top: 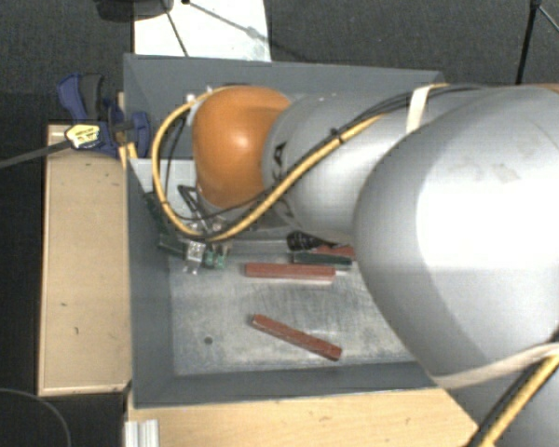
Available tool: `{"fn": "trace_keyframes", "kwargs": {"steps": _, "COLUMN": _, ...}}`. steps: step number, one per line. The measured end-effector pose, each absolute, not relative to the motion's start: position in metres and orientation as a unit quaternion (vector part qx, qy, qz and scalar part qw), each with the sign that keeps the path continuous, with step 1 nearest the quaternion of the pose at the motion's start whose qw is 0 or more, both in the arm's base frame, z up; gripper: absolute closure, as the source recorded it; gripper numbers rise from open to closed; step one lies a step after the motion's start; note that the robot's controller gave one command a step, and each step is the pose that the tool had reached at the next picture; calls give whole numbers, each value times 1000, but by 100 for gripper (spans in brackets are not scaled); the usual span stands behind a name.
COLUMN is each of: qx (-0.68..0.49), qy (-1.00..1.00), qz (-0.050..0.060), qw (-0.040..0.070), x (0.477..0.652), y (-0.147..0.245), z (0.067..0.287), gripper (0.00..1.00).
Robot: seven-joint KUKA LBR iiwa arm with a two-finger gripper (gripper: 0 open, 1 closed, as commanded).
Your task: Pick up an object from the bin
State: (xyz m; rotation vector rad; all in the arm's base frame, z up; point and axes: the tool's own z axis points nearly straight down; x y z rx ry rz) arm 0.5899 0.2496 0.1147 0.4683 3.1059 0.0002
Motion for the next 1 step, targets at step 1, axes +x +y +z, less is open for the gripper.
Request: {"fn": "trace_keyframes", "kwargs": {"steps": 1, "qx": 149, "qy": 989, "qz": -1, "qw": -2, "x": 589, "y": 249, "z": 130, "gripper": 100}}
